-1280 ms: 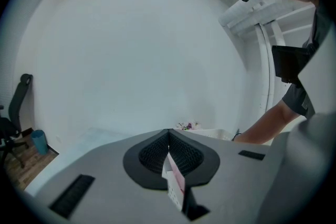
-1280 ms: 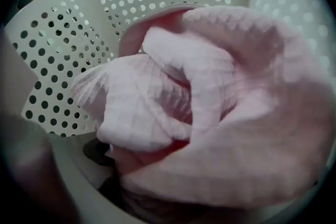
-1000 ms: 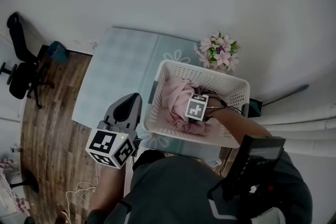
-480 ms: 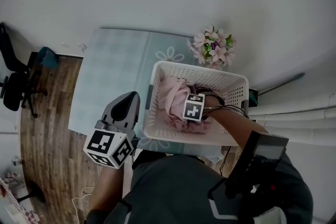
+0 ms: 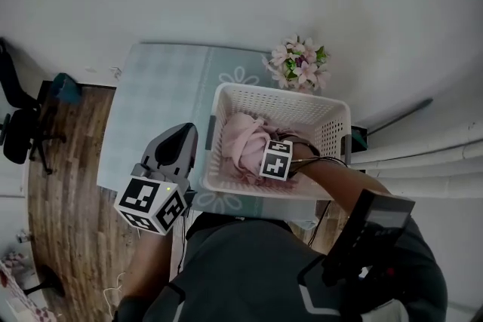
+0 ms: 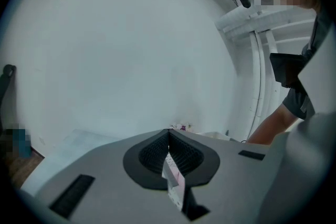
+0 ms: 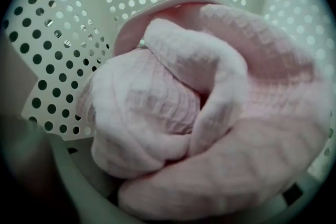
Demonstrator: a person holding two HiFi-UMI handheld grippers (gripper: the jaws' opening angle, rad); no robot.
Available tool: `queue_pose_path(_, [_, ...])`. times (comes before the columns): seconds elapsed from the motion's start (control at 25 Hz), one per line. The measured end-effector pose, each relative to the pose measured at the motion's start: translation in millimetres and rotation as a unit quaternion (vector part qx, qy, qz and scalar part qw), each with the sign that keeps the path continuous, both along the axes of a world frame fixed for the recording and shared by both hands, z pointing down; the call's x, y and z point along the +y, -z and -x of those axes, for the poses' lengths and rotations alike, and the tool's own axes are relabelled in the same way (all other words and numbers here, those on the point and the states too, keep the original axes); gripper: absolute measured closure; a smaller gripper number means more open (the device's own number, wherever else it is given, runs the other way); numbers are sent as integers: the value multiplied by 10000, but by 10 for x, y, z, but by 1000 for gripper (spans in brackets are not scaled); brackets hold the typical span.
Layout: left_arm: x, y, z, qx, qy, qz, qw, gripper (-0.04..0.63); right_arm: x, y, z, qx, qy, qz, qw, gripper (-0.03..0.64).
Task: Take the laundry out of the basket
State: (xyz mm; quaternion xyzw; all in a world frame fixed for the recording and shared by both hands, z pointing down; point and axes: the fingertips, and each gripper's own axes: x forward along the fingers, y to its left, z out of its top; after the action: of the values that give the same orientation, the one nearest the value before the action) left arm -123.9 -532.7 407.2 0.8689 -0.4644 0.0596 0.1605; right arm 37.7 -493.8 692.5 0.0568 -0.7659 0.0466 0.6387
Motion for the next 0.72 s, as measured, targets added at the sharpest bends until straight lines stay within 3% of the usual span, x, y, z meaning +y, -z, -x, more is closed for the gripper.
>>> queue_pose_path(0.16, [284,101,-27,-41,203,-41,9998,588,4,70,-34,-358,-198,-5,9992,287])
queue_pose_path(0.36, [552,245,84,-191,588,-151,9980,588,-115,341,-4,-1166,-766,-9,9902,321])
queue_pose_path(0.52, [712,261,58,-275,770,-203,9964,588,-226,596,82,-1842,-1196,-105,9755,325])
queue_pose_path(0.72, [894,420,85,-450,983,-251,9938,588,-262,1311,152,-2826,-1269,-436,9498,325])
